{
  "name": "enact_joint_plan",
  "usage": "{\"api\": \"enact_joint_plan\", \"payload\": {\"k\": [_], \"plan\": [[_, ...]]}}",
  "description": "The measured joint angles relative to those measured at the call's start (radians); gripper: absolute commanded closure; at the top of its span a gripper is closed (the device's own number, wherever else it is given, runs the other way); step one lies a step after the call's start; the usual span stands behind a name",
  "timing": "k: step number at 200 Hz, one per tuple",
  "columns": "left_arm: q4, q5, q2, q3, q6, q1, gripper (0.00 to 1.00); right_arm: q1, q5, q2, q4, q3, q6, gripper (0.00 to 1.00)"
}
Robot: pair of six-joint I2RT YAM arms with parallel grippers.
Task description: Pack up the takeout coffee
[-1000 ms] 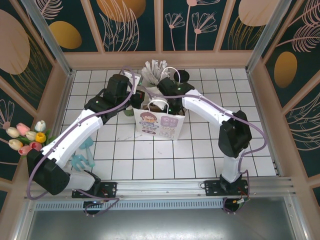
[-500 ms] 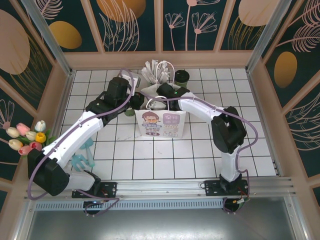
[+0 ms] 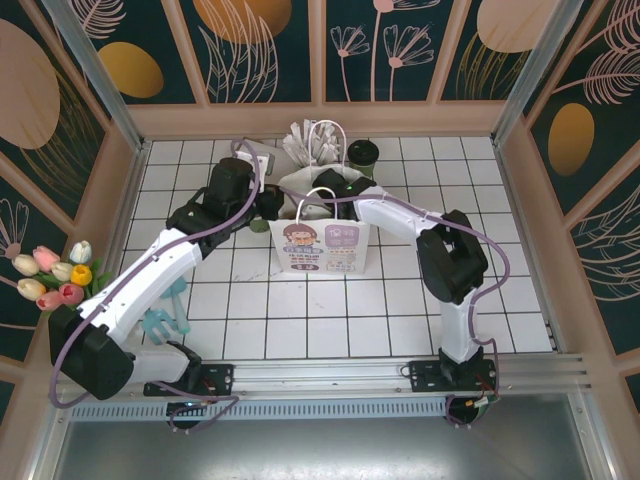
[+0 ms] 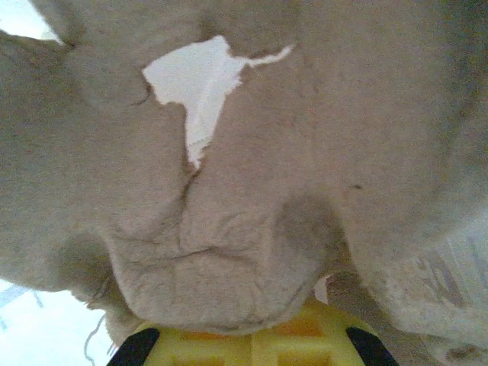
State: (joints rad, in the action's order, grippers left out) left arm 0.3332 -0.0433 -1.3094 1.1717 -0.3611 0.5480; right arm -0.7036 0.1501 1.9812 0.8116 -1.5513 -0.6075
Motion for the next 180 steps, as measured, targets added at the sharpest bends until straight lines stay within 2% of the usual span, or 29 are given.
{"api": "enact_joint_plan", "payload": {"k": [9,79,121,180], "plan": [[0.000,0.000,0.003,0.000,-0.007,0.000,1.00,-0.005,0.005,-0.008,0.002,0.003,-0.001,1.00],[-0.017,0.003,0.020,0.000,-0.052,0.000,1.00,-0.024,0.146,-0.097,-0.004,0.027,0.008,1.00],[-0.030,0.003,0.021,-0.017,-0.065,0.000,1.00,-0.052,0.096,-0.097,-0.035,0.129,0.006,1.00],[-0.038,-0.001,0.021,-0.018,-0.072,0.001,1.00,-0.054,-0.079,-0.065,-0.137,0.174,0.007,1.00]]}}
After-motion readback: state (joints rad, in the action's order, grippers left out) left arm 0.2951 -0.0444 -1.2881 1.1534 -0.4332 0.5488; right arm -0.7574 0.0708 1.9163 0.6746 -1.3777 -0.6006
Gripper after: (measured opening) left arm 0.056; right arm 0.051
